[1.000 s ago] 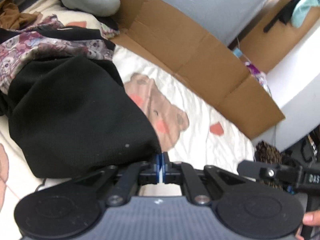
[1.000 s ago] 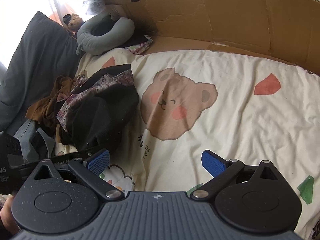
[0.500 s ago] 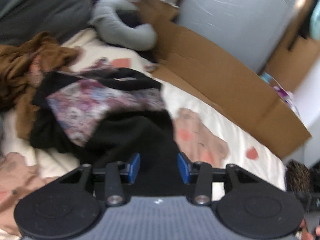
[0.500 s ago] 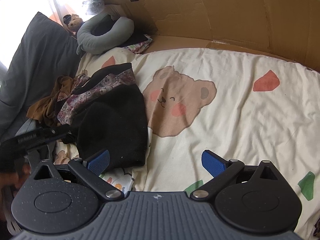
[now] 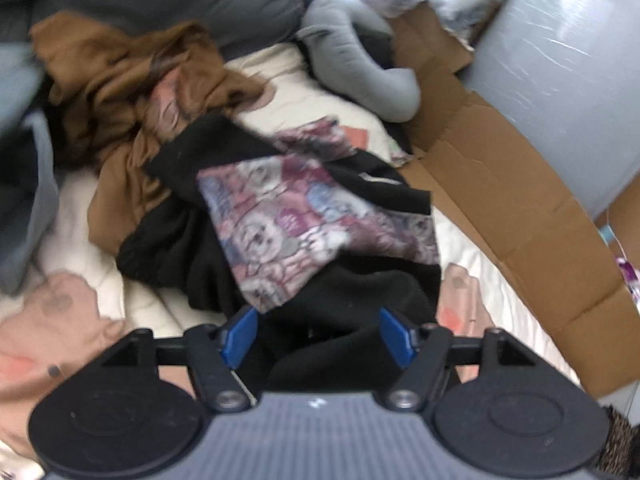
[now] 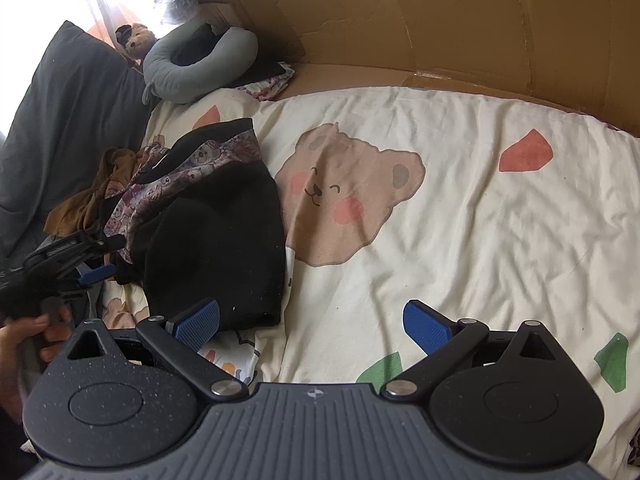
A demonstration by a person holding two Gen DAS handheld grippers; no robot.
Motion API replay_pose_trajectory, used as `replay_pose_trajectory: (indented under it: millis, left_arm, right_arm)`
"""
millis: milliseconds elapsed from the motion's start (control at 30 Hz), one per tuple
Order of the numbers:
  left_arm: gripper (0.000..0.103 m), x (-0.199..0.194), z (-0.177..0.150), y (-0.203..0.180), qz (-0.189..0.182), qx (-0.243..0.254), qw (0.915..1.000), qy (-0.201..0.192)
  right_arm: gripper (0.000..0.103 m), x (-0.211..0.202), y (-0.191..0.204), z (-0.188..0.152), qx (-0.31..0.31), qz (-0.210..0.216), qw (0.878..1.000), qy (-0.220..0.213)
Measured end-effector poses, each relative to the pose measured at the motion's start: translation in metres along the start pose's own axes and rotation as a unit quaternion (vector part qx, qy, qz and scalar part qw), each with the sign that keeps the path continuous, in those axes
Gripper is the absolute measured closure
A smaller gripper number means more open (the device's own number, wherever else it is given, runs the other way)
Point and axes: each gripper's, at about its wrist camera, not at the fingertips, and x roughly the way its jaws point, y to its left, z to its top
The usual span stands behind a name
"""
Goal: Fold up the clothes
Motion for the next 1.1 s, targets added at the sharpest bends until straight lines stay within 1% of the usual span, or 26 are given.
replay_pose_trajectory:
  millis: [100, 300, 467, 667, 767, 933, 1100]
  left_arm:
    - [0.033, 0.008, -0.002, 0.007, -0.005, -0.015, 0.9999, 0.004]
    - [0.033, 0.023, -0.004, 0.011, -0.021, -0.029, 0.9993, 0.008]
    - [0.032, 0.034, -0.004, 0.018, -0.021, -0.045, 0.9987, 0.009]
    - [0.032, 0.021, -0.004, 0.015, -0.03, -0.032, 0.9989, -0.014]
    - [0.032, 0.012, -0.005, 0.008, -0.037, -0.015, 0.9988, -0.028]
    - [0.032, -0.004, -0.003, -0.004, -0.044, -0.005, 0.9978, -0.05]
    - [0.033, -0.017, -0.003, -0.015, -0.056, 0.024, 0.9957, -0.071]
  right_arm:
    - [0.002, 0.002, 0.001, -0.001, -0.002, -0.001, 1.0, 0.004]
    - [0.002, 0.005, 0.001, -0.002, -0.002, -0.003, 1.0, 0.008]
    - [0.002, 0.007, 0.001, -0.003, -0.003, -0.004, 1.0, 0.012]
    - [0.002, 0.008, 0.0, -0.005, -0.003, -0.006, 1.0, 0.015]
    - [0.002, 0.01, 0.001, -0.005, -0.003, -0.006, 1.0, 0.016]
    - [0.002, 0.01, 0.002, -0.006, -0.007, -0.007, 1.0, 0.017]
    - [0.002, 0.011, 0.002, -0.006, -0.006, -0.006, 1.0, 0.017]
